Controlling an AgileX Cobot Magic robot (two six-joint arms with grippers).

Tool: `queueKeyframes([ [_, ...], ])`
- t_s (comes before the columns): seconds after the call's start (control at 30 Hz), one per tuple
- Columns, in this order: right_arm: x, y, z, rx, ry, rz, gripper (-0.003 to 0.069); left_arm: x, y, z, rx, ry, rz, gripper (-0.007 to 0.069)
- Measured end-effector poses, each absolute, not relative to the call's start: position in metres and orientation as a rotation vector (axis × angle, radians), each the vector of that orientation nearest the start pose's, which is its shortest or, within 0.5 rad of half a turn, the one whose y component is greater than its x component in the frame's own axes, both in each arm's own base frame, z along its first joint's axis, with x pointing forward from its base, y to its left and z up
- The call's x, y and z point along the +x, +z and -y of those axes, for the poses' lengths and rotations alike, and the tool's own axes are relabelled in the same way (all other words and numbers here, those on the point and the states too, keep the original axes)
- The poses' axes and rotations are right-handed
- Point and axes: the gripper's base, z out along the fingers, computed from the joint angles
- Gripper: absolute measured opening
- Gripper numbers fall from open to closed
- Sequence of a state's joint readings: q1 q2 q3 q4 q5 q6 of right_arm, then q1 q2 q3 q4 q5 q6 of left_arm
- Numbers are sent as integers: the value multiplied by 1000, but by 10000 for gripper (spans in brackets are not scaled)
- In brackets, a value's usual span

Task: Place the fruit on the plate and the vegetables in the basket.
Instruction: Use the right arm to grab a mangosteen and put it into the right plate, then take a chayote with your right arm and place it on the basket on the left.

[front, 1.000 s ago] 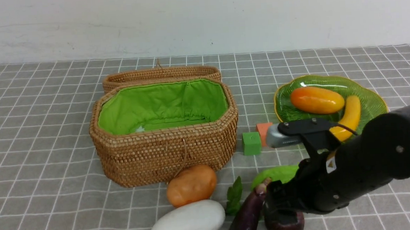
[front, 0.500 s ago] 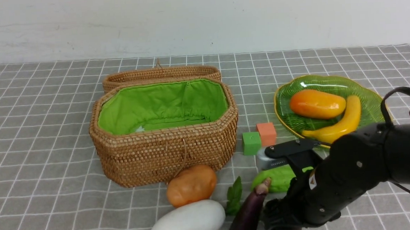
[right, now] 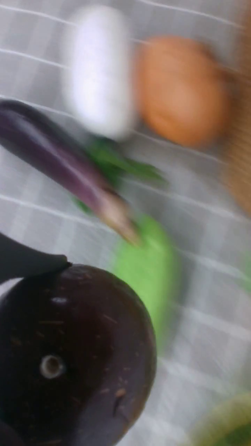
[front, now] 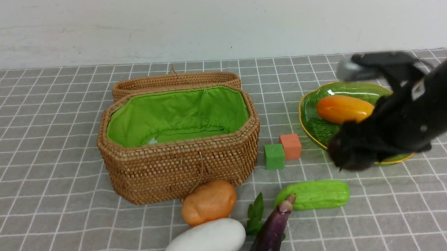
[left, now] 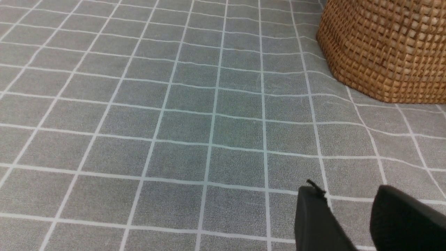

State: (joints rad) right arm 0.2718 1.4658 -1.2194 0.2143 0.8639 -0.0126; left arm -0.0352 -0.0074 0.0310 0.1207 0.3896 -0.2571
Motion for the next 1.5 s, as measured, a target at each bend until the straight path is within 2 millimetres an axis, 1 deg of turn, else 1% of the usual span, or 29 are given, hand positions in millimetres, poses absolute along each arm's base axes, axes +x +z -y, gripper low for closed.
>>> queueKeyframes([
  [0.03, 297, 315, -93, -231, 352, -2581, 553, 52, 168, -2, -135, -80, -1890, 239],
  [0.07, 307, 318, -87, -212, 346, -2562, 553, 52, 168, -2, -135, -80, -1890, 239],
  [0.1, 328, 321, -73, -164, 335, -2527, 553, 52, 168, -2, -135, -80, -1890, 239],
  [0.17, 356, 312, -59, -108, 334, -2522, 553, 52, 168, -2, -135, -80, -1890, 239],
  [0.2, 372, 304, -54, -75, 346, -2525, 553, 52, 168, -2, -135, -80, -1890, 239],
  [0.23, 383, 299, -51, -58, 350, -2525, 553, 52, 168, -2, -135, -80, -1890, 239],
  [0.3, 404, 278, -44, -18, 353, -2562, 553, 52, 168, -2, -135, -80, -1890, 239],
  [0.33, 412, 267, -41, -3, 351, -2578, 553, 52, 168, -2, -135, -80, -1890, 239],
  [0.37, 414, 265, -40, 0, 352, -2581, 553, 52, 168, -2, -135, -80, -1890, 239],
  [0.43, 429, 239, -34, 41, 348, -2624, 553, 52, 168, -2, -135, -80, -1890, 239],
  [0.47, 432, 233, -33, 54, 349, -2636, 553, 52, 168, -2, -135, -80, -1890, 239],
  [0.5, 432, 232, -32, 59, 350, -2639, 554, 52, 168, -2, -135, -80, -1890, 239],
  [0.53, 434, 224, -31, 73, 352, -2657, 573, 52, 168, -2, -135, -80, -1890, 239],
  [0.57, 434, 222, -30, 83, 355, -2665, 601, 52, 168, -2, -135, -80, -1890, 239],
  [0.6, 434, 222, -30, 86, 359, -2669, 643, 52, 168, -2, -135, -80, -1890, 239],
  [0.7, 431, 227, -30, 83, 363, -2673, 676, 52, 168, -2, -135, -80, -1890, 239],
  [0.83, 420, 249, -31, 66, 376, -2670, 670, 52, 168, -2, -135, -80, -1890, 239],
  [0.93, 405, 278, -32, 49, 383, -2622, 658, 52, 168, -2, -135, -80, -1890, 239],
  [0.97, 403, 280, -33, 43, 383, -2619, 657, 52, 168, -2, -135, -80, -1890, 239],
  [1.0, 397, 286, -34, 13, 380, -2608, 654, 52, 168, -2, -135, -80, -1890, 239],
  [1.03, 382, 295, -42, -134, 356, -2598, 647, 52, 168, -2, -135, -80, -1890, 239],
  [1.1, 360, 297, -59, -481, 303, -2580, 634, 52, 168, -2, -135, -80, -1890, 239],
  [1.17, 339, 286, -80, -919, 252, -2511, 618, 52, 168, -2, -135, -80, -1890, 239],
  [1.2, 332, 283, -90, -1066, 236, -2469, 613, 52, 168, -2, -135, -80, -1890, 239],
  [1.23, 324, 273, -102, -1281, 210, -2402, 606, 52, 168, -2, -135, -80, -1890, 239],
  [1.27, 317, 264, -112, -1461, 184, -2331, 601, 52, 168, -2, -135, -80, -1890, 239],
  [1.3, 309, 251, -124, -1650, 149, -2235, 596, 52, 168, -2, -135, -80, -1890, 239],
  [1.37, 308, 242, -132, -1739, 93, -2153, 594, 52, 168, -2, -135, -80, -1890, 239],
  [1.5, 316, 233, -137, -1739, 40, -2095, 592, 52, 168, -2, -135, -80, -1890, 239],
])
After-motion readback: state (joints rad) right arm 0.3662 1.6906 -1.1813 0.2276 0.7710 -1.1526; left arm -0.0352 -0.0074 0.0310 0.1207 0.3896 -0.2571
